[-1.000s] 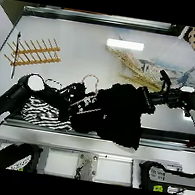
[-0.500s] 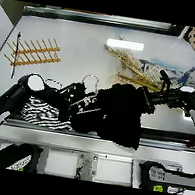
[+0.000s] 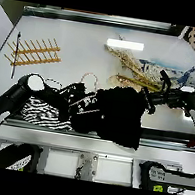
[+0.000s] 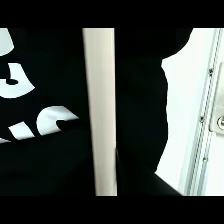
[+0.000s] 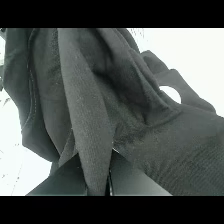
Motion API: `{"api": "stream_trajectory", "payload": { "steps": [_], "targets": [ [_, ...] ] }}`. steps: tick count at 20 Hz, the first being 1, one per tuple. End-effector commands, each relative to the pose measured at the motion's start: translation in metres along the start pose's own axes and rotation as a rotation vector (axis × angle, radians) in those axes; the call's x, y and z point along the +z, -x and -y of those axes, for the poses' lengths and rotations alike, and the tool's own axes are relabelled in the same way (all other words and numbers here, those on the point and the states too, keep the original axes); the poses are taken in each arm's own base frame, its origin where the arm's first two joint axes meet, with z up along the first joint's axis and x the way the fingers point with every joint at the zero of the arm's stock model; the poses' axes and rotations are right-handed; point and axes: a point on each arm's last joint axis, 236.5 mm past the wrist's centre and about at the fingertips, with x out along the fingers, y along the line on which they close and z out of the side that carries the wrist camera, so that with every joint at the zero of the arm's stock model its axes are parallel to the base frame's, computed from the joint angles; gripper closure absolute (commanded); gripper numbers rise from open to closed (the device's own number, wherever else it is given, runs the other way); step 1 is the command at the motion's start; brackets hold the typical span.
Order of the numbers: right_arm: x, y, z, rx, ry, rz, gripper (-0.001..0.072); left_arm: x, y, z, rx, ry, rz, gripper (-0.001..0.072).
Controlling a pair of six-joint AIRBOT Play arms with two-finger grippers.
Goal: Fold the clothes and pants, and hang the long-sleeved shirts on hangers.
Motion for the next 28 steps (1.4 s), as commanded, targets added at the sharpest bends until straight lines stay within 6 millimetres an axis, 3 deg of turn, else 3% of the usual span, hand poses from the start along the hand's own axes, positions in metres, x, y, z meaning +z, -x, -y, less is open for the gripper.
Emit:
{"api": "stream_trajectory", "payload": {
  "steps": [1,6,7,8,9,16,24,28],
  "targets": [
    [0.0,0.0,0.0,0.0,-0.007,0.0,0.0691,0.001,0.0,-0.001,0.005,-0.001,0.002,0.0691],
    [0.0,0.0,0.0,0.0,-0.006,0.0,0.0693,0.0,0.0,0.001,-0.003,-0.001,-0.002,0.0689],
    [0.0,0.0,0.0,0.0,-0.007,0.001,0.0693,-0.001,0.0,0.003,-0.01,0.0,-0.006,0.061],
    [0.0,0.0,0.0,0.0,-0.006,0.0,0.0693,-0.002,0.0,0.005,-0.018,0.004,-0.01,0.0369],
    [0.0,0.0,0.0,0.0,-0.006,0.0,0.0694,-0.002,0.0,0.004,-0.017,0.03,-0.01,0.0301],
    [0.0,0.0,0.001,-0.005,-0.029,0.0,0.0695,-0.001,0.002,0.005,-0.014,0.076,-0.006,0.0299],
    [-0.001,0.0,0.008,-0.032,-0.034,-0.005,0.0696,0.011,0.028,0.015,0.065,0.095,0.05,0.0299],
    [-0.001,0.0,0.008,-0.032,-0.034,-0.005,0.0697,0.001,0.031,0.005,0.106,0.177,0.024,0.0299]
  ]
}}
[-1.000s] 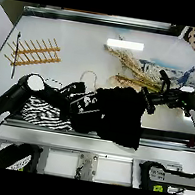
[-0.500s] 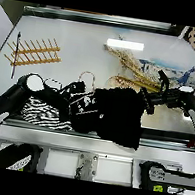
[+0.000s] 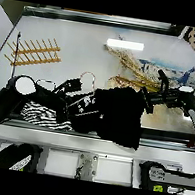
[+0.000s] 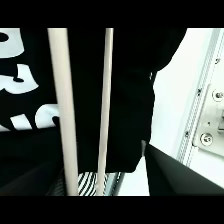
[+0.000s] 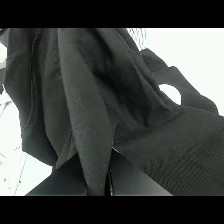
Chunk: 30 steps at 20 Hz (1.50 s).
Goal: Fold the clothes and pants, and hang the long-sleeved shirts on hangers.
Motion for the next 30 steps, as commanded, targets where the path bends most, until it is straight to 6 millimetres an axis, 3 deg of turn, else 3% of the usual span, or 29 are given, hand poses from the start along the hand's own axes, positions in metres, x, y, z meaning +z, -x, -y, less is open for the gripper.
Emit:
{"api": "stream_trajectory", "payload": {
  "steps": [1,5,9,11,13,19,22,24,28,30],
  "targets": [
    [0.001,0.0,0.001,-0.004,0.001,0.001,0.0696,-0.002,0.01,-0.014,0.052,0.111,0.005,0.0299],
    [0.001,0.0,0.001,-0.004,0.001,0.001,0.0697,0.021,0.055,-0.044,0.139,0.253,0.121,0.0299],
    [0.003,0.0,0.001,-0.007,0.007,0.007,0.0697,0.031,0.095,-0.071,0.231,0.38,0.205,0.0299],
    [0.017,0.001,0.002,-0.016,0.015,0.062,0.0697,0.029,0.111,-0.085,0.269,0.492,0.251,0.0299],
    [0.036,0.003,0.004,-0.029,0.031,0.138,0.0698,0.022,0.114,-0.089,0.286,0.545,0.262,0.03],
    [0.086,0.013,-0.003,-0.117,0.134,0.243,0.0699,0.004,0.103,-0.083,0.324,0.751,0.364,0.0301],
    [0.107,0.017,-0.008,-0.175,0.192,0.259,0.0699,0.013,0.09,-0.071,0.312,0.79,0.419,0.0301],
    [0.12,0.02,-0.016,-0.188,0.226,0.281,0.0699,0.018,0.071,-0.06,0.275,0.849,0.413,0.0301],
    [0.13,0.021,-0.027,-0.193,0.262,0.286,0.0699,0.002,0.024,-0.056,0.326,1.004,0.27,0.0301],
    [0.132,0.021,-0.03,-0.195,0.271,0.286,0.0699,0.011,0.007,-0.052,0.312,1.06,0.269,0.03]
  ]
}}
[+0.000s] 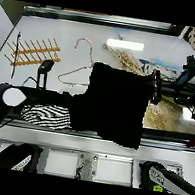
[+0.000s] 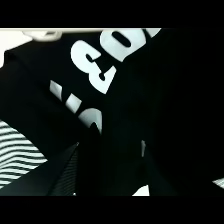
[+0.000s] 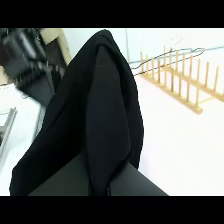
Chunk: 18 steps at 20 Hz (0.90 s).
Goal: Fold the clothes and pants, and hang the long-sleeved shirts on hangers.
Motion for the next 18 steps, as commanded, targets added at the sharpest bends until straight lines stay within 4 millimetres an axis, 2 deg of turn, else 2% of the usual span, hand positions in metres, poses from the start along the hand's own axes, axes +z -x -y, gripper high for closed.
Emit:
{"api": "stream_trajectory", "payload": {
  "steps": [1,3,6,8,10,14,18],
  "targets": [
    [0.009,0.0,-0.003,-0.008,0.015,0.01,0.0699,-0.008,-0.026,0.013,0.031,0.123,-0.006,0.0301],
    [0.009,0.0,-0.003,-0.008,-0.008,0.009,0.0699,-0.013,-0.032,0.031,-0.003,0.12,-0.007,0.03],
    [0.009,0.0,-0.003,-0.008,-0.008,0.009,0.0698,-0.012,-0.024,0.054,-0.061,0.087,0.032,0.0301],
    [0.008,0.0,-0.003,-0.008,-0.008,0.009,0.0698,-0.004,-0.013,0.061,-0.093,0.081,0.08,0.0301],
    [0.008,0.0,-0.003,-0.008,-0.008,0.009,0.0698,-0.004,-0.011,0.061,-0.096,0.079,0.083,0.03],
    [0.008,0.0,0.004,-0.039,-0.012,0.005,0.0698,-0.012,-0.034,0.056,-0.072,0.103,0.017,0.0301],
    [0.007,0.0,0.007,-0.049,-0.02,0.004,0.0697,-0.029,-0.044,0.075,-0.134,0.064,-0.055,0.0301]
  ]
}}
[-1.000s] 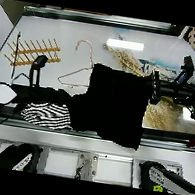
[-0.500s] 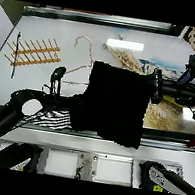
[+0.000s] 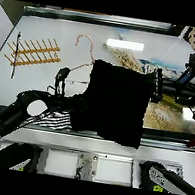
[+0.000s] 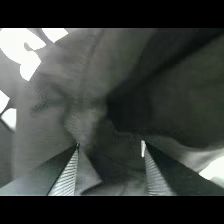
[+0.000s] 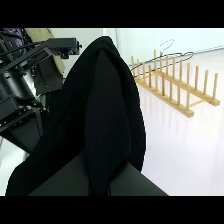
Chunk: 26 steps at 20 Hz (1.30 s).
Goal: Fold the clothes and pants, and hang the long-sleeved shirts on hangers.
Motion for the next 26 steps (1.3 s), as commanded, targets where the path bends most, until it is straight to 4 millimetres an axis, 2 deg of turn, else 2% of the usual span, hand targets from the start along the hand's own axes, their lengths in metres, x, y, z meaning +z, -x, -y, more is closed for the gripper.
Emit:
{"api": "stream_trajectory", "payload": {
  "steps": [1,4,9,12,13,14,15,17,21,23,24,25,26],
  "targets": [
    [0.0,0.0,0.002,-0.01,-0.002,-0.001,0.0697,-0.017,-0.009,0.013,-0.033,-0.047,-0.055,0.0301],
    [0.0,0.0,0.002,-0.01,-0.002,-0.001,0.0698,-0.023,-0.011,0.013,-0.018,-0.089,-0.064,0.03],
    [0.0,0.0,0.002,-0.01,-0.021,-0.001,0.0697,-0.029,-0.027,0.006,0.004,-0.059,-0.108,0.0301],
    [0.0,0.0,0.002,-0.01,-0.021,-0.001,0.0697,-0.026,-0.024,0.008,-0.002,-0.063,-0.093,0.0302],
    [0.0,0.0,0.002,-0.011,-0.021,-0.001,0.0697,-0.024,-0.022,0.008,-0.006,-0.062,-0.084,0.04],
    [0.0,0.0,0.003,-0.012,-0.021,-0.001,0.0697,-0.021,-0.02,0.008,-0.008,-0.06,-0.076,0.0587],
    [0.0,0.0,0.003,-0.013,-0.021,-0.001,0.0697,-0.016,-0.017,0.006,-0.005,-0.06,-0.061,0.069],
    [0.001,0.0,0.003,-0.013,-0.02,0.003,0.0697,0.002,-0.004,-0.001,-0.007,-0.041,-0.004,0.069],
    [0.019,0.001,0.005,-0.031,-0.012,0.069,0.0697,0.048,0.048,-0.026,0.003,0.014,0.169,0.0691],
    [0.02,0.001,0.01,-0.06,-0.007,0.063,0.0697,0.053,0.065,-0.031,-0.002,0.038,0.202,0.069],
    [0.02,0.001,0.011,-0.065,-0.015,0.062,0.0697,0.044,0.067,-0.027,-0.021,0.054,0.17,0.0688],
    [0.02,0.001,0.011,-0.067,-0.023,0.062,0.0698,0.031,0.065,-0.019,-0.045,0.065,0.118,0.0498],
    [0.02,0.001,0.012,-0.068,-0.023,0.063,0.0698,0.015,0.062,-0.011,-0.067,0.069,0.058,0.0179]
  ]
}}
